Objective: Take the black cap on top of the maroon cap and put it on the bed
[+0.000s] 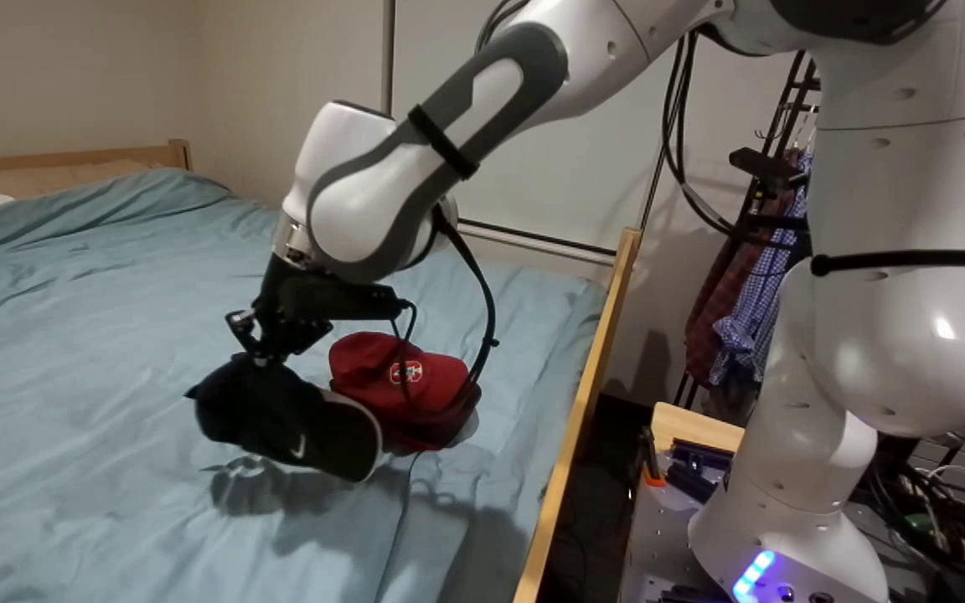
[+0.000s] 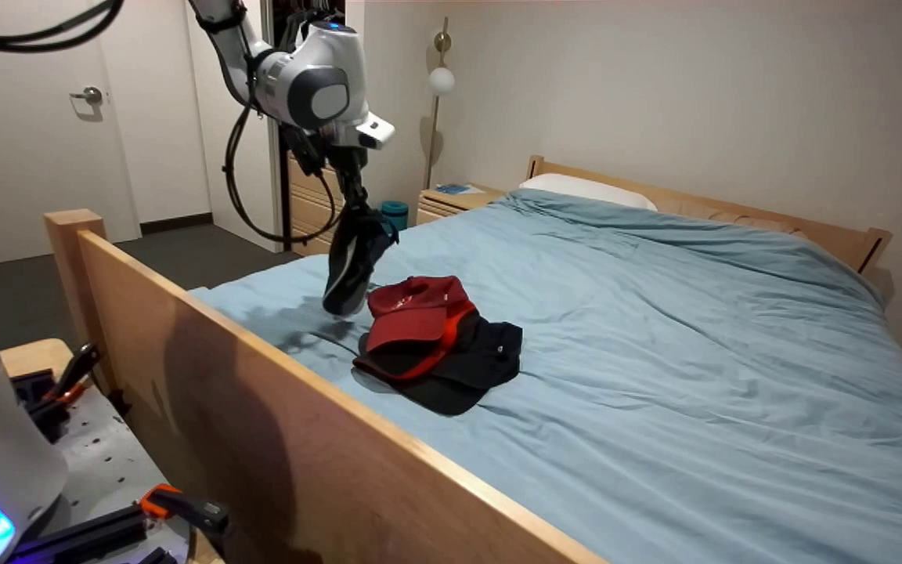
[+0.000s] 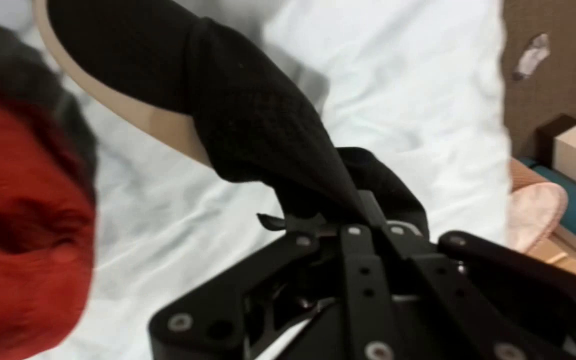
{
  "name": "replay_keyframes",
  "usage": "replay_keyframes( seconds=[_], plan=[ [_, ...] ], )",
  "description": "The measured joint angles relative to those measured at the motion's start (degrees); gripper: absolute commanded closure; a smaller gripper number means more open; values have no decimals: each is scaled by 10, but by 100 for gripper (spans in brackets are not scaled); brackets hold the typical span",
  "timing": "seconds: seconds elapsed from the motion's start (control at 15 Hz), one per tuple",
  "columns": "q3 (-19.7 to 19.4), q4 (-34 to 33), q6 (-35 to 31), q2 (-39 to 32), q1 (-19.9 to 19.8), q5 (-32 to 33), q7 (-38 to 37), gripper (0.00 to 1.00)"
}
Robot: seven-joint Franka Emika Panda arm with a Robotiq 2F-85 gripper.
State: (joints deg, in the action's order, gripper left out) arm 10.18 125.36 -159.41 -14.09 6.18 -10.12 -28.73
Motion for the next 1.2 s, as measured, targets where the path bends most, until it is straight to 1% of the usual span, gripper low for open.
replay_keyframes(
  seconds=[0.13,0.2,0.27,0.33,0.53,0.67,0.87,1.0,1.07,1.2],
  plan=[
    [32,-37,3,5,0,-85,55,98],
    [41,-55,12,9,-2,-124,88,98],
    [45,-70,23,12,-5,-146,109,98],
    [47,-79,31,14,-8,-153,117,98],
    [44,-81,36,14,-12,-153,121,98],
    [29,-80,19,11,1,-161,84,98],
    [30,-80,-28,3,8,-221,58,98],
    [43,-81,-71,-7,10,-278,56,98],
    [49,-81,-87,-12,10,-293,56,98],
    [55,-81,-98,-17,10,-304,56,98]
  ],
)
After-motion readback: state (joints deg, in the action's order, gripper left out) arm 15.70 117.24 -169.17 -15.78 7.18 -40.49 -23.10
